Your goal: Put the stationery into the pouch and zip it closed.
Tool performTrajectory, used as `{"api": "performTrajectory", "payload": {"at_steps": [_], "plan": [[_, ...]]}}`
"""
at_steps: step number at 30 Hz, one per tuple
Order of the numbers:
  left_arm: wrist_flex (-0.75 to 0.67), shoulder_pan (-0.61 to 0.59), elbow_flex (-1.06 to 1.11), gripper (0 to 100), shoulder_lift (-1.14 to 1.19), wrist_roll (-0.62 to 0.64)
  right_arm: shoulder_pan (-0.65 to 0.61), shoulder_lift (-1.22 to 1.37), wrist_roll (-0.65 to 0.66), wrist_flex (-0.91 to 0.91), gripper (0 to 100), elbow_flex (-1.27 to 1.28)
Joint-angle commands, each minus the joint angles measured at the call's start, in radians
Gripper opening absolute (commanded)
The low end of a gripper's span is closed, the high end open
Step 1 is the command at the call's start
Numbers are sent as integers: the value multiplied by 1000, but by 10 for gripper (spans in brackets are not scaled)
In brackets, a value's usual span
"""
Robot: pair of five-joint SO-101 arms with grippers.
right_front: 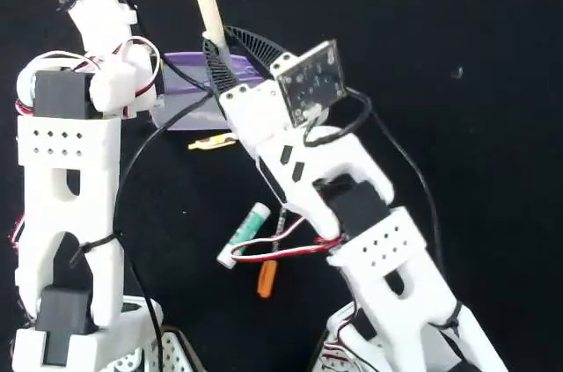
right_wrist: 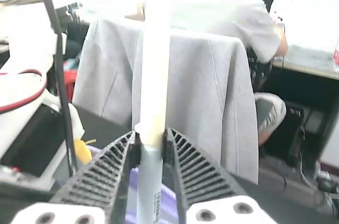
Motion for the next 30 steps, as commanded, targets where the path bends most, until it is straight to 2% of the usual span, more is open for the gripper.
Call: {"api": "performTrajectory", "payload": {"at_steps": [1,16,27,30], "plan": [[-21,12,1,27,-15,14,-15,-31,3,-138,11,19],[-18,10,1,27,-15,14,-14,-28,3,-697,11,305],[-15,7,2,27,-15,14,-12,153,6,-736,11,245],[-15,4,2,27,-14,14,-2,217,15,-819,11,242]]}}
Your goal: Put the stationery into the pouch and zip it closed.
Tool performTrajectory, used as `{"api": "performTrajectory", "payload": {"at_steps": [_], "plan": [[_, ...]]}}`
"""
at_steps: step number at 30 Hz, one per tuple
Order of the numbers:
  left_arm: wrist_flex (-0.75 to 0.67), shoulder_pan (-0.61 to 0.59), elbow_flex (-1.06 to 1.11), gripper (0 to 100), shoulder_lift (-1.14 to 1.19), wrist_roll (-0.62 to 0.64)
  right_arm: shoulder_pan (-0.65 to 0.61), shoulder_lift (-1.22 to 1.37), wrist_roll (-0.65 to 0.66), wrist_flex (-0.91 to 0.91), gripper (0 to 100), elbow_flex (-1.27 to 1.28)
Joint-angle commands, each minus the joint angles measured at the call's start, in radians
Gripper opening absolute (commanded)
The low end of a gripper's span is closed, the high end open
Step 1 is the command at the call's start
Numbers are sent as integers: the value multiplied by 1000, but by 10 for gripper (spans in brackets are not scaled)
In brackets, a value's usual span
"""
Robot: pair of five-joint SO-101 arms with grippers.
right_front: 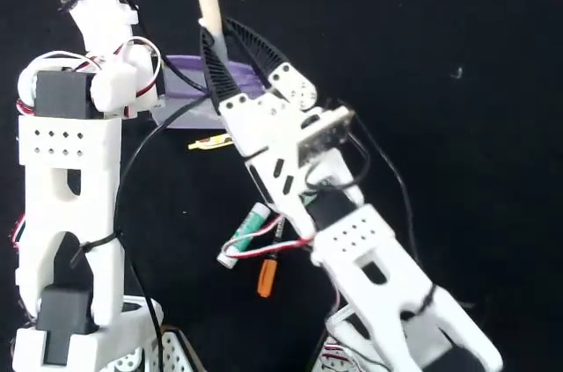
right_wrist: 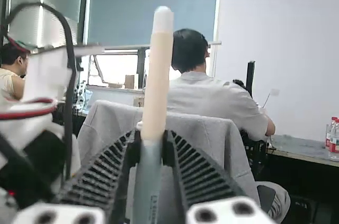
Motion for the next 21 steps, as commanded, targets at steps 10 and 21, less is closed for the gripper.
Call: {"api": "performTrajectory", "payload": {"at_steps": [10,21], "plan": [[-61,2,58,27,-15,14,11,81,135,-226,11,-5],[-63,-28,28,27,-17,37,-26,22,137,-222,11,148]]}}
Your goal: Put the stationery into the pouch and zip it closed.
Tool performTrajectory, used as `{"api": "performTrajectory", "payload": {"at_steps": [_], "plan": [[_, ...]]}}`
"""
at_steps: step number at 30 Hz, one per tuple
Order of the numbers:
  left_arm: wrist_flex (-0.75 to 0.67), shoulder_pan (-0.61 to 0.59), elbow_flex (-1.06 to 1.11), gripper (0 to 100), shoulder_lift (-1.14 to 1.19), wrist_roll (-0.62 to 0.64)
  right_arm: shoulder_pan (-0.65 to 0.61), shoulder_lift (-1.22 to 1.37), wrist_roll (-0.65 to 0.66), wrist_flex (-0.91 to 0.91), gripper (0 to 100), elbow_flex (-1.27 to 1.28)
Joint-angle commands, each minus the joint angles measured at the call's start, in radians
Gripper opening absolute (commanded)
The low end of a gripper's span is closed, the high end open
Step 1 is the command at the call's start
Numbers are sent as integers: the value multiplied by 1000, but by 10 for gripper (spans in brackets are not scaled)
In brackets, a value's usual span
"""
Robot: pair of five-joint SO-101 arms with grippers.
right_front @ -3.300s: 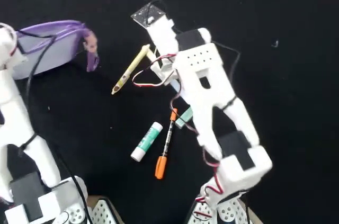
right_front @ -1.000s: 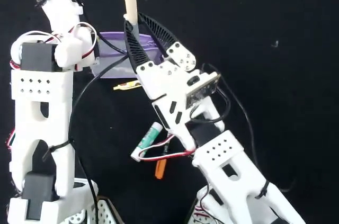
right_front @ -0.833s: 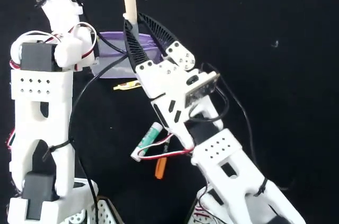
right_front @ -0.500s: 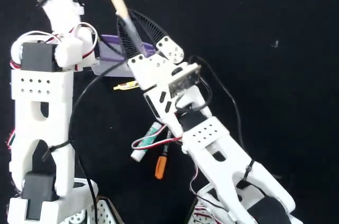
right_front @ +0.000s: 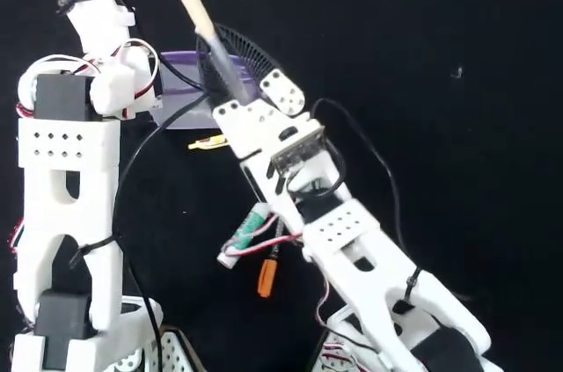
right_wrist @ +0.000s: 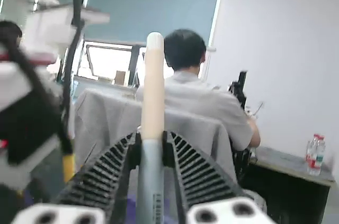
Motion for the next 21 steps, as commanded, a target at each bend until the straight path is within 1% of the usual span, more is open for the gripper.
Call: {"api": "performTrajectory", "payload": {"at_steps": [1,6,15,17,21], "plan": [[-14,-38,-39,27,-9,43,-15,-51,11,-23,11,53],[-15,-82,-53,27,-5,44,-11,-111,11,-17,11,136],[-12,-87,-45,27,-2,44,-32,-231,11,6,11,162],[-15,-87,-45,27,0,43,-31,-274,11,124,11,136],[-15,-87,-45,27,0,41,-31,-369,12,512,11,-28]]}}
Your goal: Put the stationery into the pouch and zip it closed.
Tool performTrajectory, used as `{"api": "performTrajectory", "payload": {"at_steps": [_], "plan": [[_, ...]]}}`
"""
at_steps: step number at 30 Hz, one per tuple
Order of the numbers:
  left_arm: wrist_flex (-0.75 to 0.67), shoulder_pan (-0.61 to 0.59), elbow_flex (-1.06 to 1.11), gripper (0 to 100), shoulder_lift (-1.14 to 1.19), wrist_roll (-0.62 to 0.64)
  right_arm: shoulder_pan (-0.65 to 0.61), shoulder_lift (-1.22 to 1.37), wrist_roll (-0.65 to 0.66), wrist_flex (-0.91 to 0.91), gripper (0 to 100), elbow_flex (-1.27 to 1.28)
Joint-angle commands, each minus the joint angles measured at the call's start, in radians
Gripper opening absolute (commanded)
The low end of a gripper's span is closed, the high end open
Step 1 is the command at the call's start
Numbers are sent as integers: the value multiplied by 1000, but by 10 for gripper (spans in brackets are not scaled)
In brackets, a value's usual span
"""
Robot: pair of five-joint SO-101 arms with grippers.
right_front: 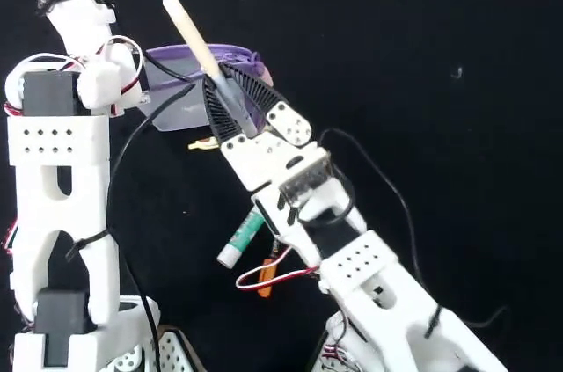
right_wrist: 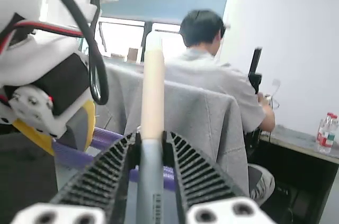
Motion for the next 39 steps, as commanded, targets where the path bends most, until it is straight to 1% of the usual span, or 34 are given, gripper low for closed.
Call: {"api": "performTrajectory", "payload": {"at_steps": [1,5,7,9,12,16,19,22,25,28,31,35,39], "plan": [[-14,-15,-44,27,-5,8,-11,-107,12,334,11,-199],[-15,-15,-24,27,-5,8,-9,-186,12,502,11,-315],[-17,-15,-8,27,-6,6,17,-231,12,577,11,-354],[-17,-16,1,27,-5,6,60,-277,12,689,11,-404],[-18,-45,1,27,-3,5,160,-326,12,936,11,-467],[-69,-94,21,27,-3,8,281,-374,18,1229,11,-499],[-114,-122,54,27,-3,9,334,-400,94,1382,11,-495],[-146,-151,85,27,-3,9,338,-398,169,1522,11,-481],[-153,-183,93,27,-3,9,336,-381,206,1614,11,-435],[-152,-202,93,27,-3,9,336,-348,245,1643,11,-344],[-149,-202,93,27,-3,8,331,-289,293,1597,11,-220],[-147,-202,94,27,-3,6,288,-199,295,1382,11,-41],[-155,-228,125,27,-8,6,204,-88,292,1198,12,71]]}}
